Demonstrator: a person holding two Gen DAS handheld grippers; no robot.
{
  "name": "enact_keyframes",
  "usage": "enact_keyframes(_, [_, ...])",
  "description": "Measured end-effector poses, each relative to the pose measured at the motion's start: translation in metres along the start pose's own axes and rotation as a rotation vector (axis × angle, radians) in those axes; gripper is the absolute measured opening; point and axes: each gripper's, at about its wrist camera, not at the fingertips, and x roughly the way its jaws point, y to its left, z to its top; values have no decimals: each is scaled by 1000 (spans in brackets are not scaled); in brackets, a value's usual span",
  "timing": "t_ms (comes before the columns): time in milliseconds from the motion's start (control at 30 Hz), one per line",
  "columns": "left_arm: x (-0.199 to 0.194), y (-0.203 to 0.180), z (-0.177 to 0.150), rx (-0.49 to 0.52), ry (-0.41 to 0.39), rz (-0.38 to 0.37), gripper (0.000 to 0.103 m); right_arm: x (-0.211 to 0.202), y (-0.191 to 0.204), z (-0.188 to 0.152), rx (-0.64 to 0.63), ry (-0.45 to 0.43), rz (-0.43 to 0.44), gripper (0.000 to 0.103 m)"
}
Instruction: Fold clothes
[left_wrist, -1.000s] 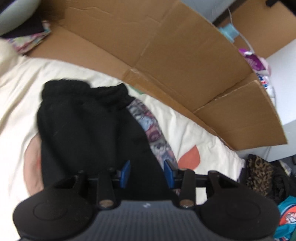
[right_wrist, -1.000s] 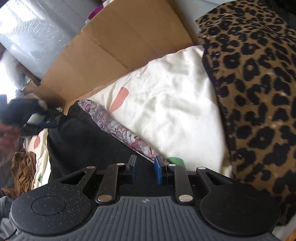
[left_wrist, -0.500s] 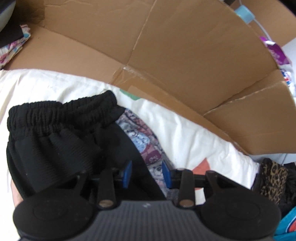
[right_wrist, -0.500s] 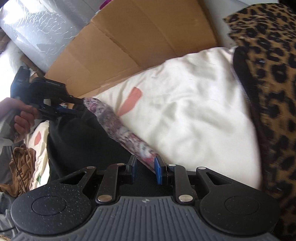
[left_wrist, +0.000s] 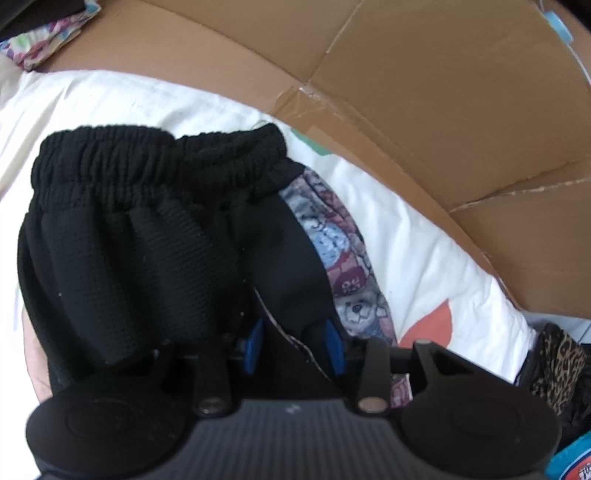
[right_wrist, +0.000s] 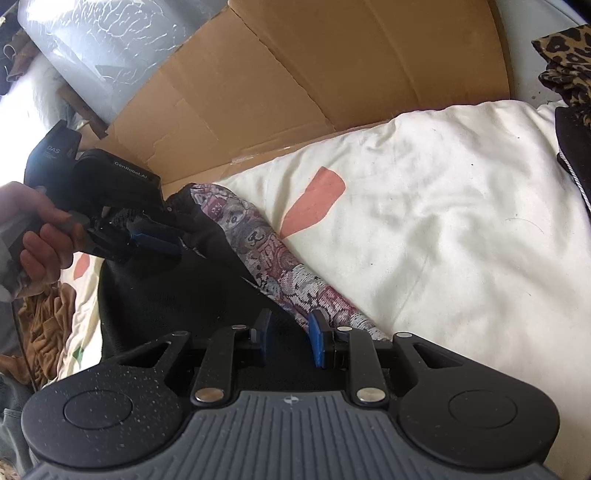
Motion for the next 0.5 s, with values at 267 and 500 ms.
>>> enact_keyframes(267, [10, 3, -10, -32, 14, 17, 41, 8, -2, -2, -69, 27, -16, 38])
enact_keyframes(500, [17, 7, -15, -5, 10, 29, 20, 10, 3, -7, -157, 42, -26, 36])
